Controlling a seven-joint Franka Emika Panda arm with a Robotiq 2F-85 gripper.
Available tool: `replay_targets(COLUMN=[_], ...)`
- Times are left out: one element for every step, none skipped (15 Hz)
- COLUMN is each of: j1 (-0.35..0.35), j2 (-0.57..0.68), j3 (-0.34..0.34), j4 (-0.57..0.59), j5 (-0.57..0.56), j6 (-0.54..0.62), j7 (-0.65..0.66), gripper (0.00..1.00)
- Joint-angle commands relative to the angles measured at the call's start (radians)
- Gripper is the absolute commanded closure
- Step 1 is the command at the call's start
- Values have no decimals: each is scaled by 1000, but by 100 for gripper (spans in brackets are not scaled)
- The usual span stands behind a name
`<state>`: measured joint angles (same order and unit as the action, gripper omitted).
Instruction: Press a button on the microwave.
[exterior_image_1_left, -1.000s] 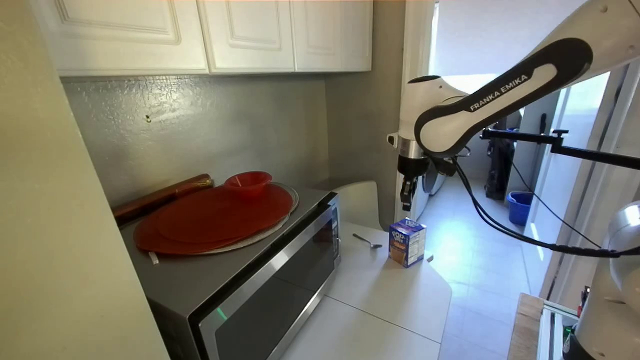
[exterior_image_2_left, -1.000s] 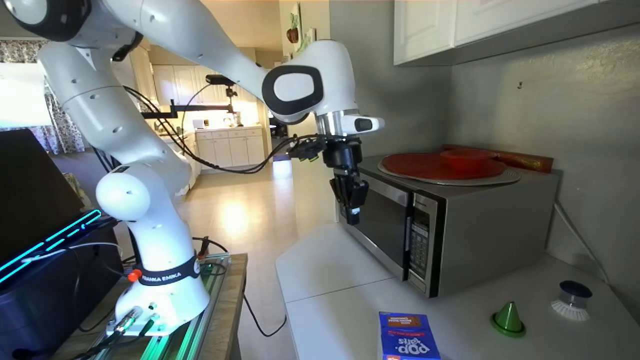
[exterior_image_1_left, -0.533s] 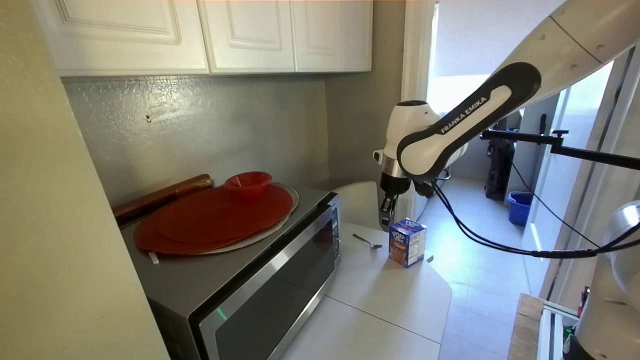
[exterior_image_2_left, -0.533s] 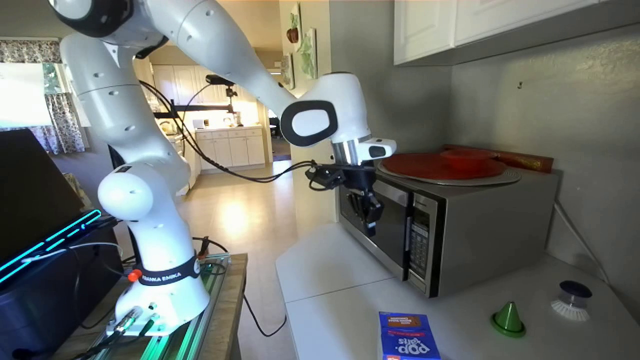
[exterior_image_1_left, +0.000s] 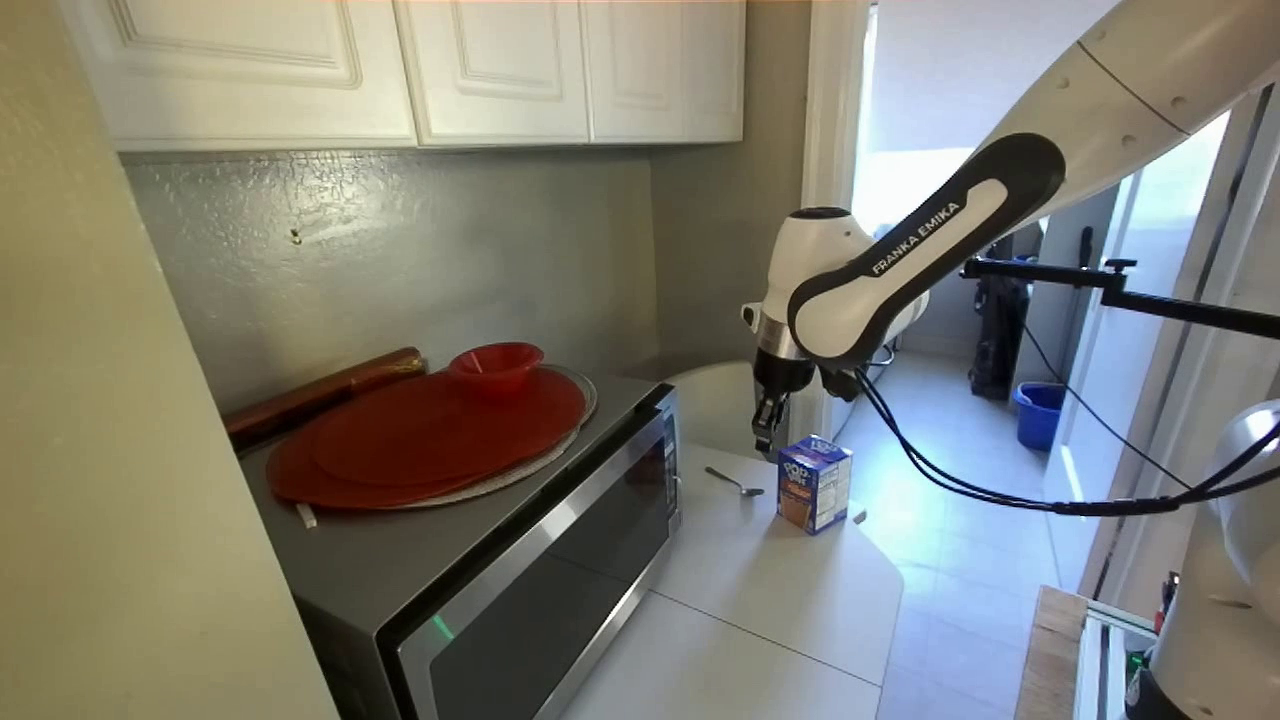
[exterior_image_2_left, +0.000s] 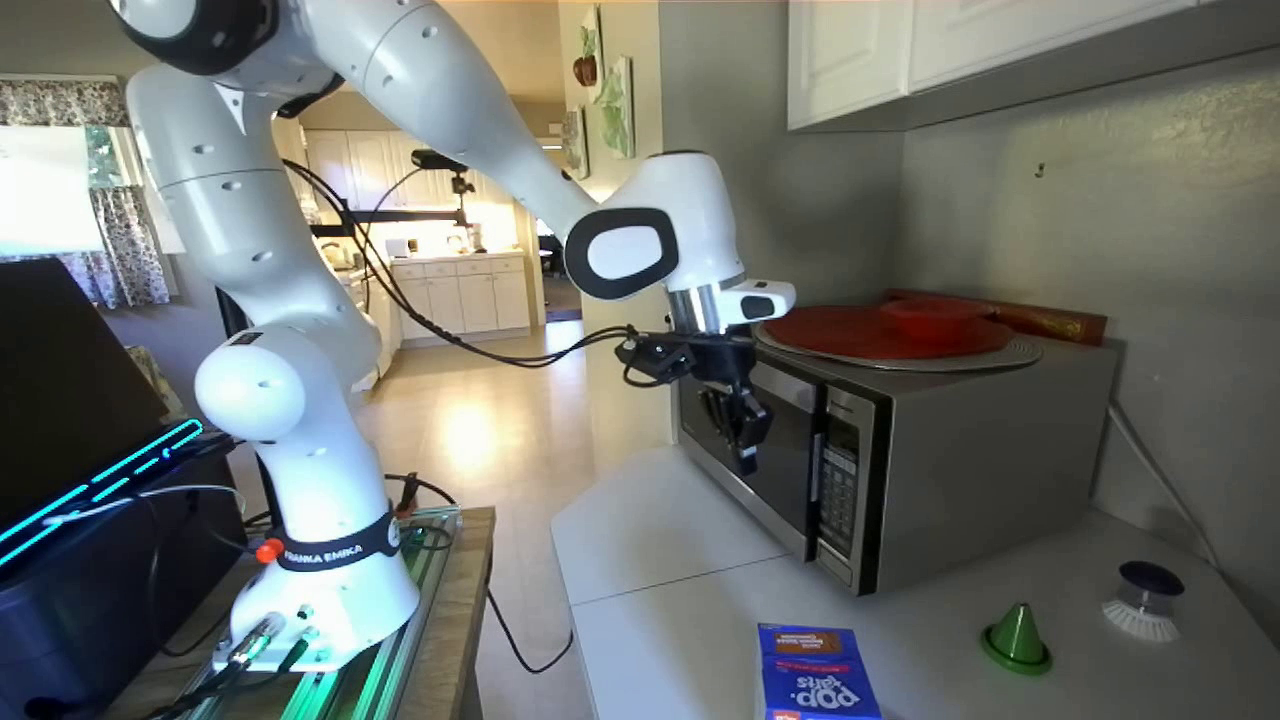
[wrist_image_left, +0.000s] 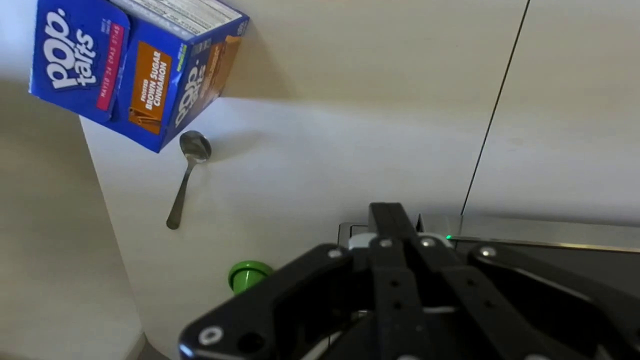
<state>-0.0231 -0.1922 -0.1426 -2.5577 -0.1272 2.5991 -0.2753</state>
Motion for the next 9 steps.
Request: replay_targets(j1=[6, 12, 10, 9, 9, 7, 3, -4, -10], j2=[119, 153, 189, 224, 259, 293, 329, 362, 393], j3=[28, 33, 44, 53, 62, 73, 85, 95, 106], j4=[30, 32, 39, 45, 55, 67, 84, 101, 121], j5=[47, 68, 68, 71, 81, 94, 110, 115, 121], j6=[133, 191, 231, 266, 294, 324, 343, 363, 377], j7=[36, 42, 55, 62, 61, 62, 58, 61, 61], gripper=[100, 100, 100, 100, 100, 100, 100, 100, 100])
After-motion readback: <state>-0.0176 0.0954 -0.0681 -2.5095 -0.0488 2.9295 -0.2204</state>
